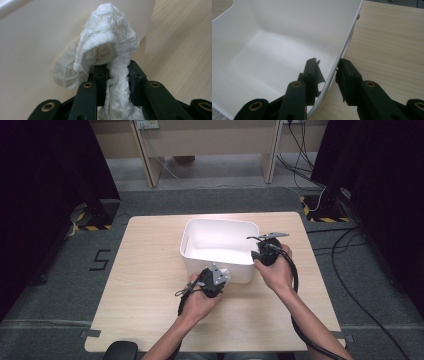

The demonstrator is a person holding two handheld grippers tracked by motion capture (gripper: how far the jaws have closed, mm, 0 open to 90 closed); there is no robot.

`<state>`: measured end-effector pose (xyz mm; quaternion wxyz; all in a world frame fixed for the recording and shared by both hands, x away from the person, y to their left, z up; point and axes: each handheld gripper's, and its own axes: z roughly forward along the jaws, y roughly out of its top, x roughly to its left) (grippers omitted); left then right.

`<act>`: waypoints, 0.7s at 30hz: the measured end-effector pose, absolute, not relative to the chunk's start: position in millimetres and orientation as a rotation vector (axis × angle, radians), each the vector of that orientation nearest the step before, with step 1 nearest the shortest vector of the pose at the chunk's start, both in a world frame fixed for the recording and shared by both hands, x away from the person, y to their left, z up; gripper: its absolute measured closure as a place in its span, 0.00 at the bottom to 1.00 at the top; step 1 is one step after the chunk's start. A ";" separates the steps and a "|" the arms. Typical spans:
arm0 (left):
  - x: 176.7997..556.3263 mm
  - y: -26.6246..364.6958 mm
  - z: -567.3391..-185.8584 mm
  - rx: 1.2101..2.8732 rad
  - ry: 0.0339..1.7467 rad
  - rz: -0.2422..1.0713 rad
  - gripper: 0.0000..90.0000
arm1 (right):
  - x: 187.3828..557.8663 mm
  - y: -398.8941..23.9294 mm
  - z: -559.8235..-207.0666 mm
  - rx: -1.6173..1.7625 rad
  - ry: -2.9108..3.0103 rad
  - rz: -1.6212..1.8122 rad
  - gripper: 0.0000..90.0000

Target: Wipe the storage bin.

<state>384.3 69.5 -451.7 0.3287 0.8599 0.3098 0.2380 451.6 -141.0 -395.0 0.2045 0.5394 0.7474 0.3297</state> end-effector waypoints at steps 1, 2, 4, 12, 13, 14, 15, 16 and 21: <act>384.7 69.6 -452.4 2.257 0.809 0.622 0.81 | 451.7 -141.0 -395.1 1.503 2.083 0.922 0.77; 385.0 69.4 -453.6 2.258 0.810 0.621 0.81 | 451.6 -141.0 -395.1 1.502 2.084 0.921 0.77; 385.4 68.9 -456.1 2.259 0.815 0.617 0.81 | 451.5 -140.9 -395.0 1.503 2.083 0.920 0.77; 388.4 68.5 -465.1 2.282 0.823 0.603 0.81 | 451.7 -141.0 -395.1 1.500 2.084 0.922 0.77; 388.8 68.1 -467.3 2.281 0.828 0.603 0.81 | 451.7 -141.0 -395.1 1.499 2.084 0.922 0.77; 388.9 68.0 -468.0 2.282 0.829 0.603 0.81 | 451.5 -140.8 -395.0 1.504 2.083 0.921 0.77; 389.4 67.9 -469.4 2.284 0.831 0.601 0.81 | 451.5 -140.9 -395.0 1.504 2.083 0.921 0.77; 390.0 67.8 -471.1 2.287 0.833 0.597 0.81 | 451.6 -140.9 -395.0 1.504 2.084 0.921 0.77; 392.6 67.9 -477.0 2.301 0.846 0.586 0.81 | 451.6 -140.7 -395.0 1.499 2.083 0.921 0.77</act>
